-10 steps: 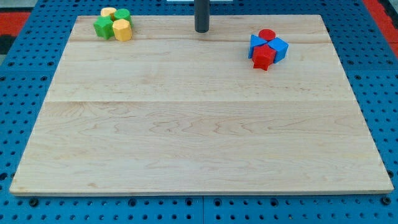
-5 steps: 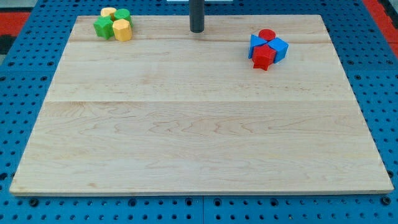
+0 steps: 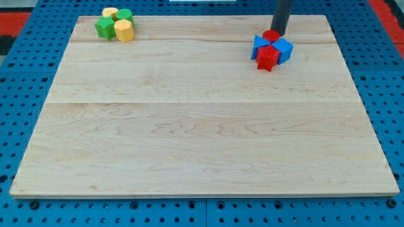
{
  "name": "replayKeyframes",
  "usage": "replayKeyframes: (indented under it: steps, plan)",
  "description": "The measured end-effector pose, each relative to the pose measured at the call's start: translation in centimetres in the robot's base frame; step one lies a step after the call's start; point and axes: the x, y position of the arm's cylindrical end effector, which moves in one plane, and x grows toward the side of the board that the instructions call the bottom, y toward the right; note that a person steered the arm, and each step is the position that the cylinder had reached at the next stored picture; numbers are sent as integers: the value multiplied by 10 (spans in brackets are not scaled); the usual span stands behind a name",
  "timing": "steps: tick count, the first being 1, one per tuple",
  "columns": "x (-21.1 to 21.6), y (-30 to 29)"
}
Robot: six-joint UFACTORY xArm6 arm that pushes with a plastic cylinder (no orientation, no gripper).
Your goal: Move the blue cube to the bottom center
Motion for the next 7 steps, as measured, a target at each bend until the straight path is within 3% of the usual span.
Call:
replayKeyframes:
  steps: [4, 6, 7]
  plan:
    - [111, 18]
    - [143, 16]
    - [151, -13]
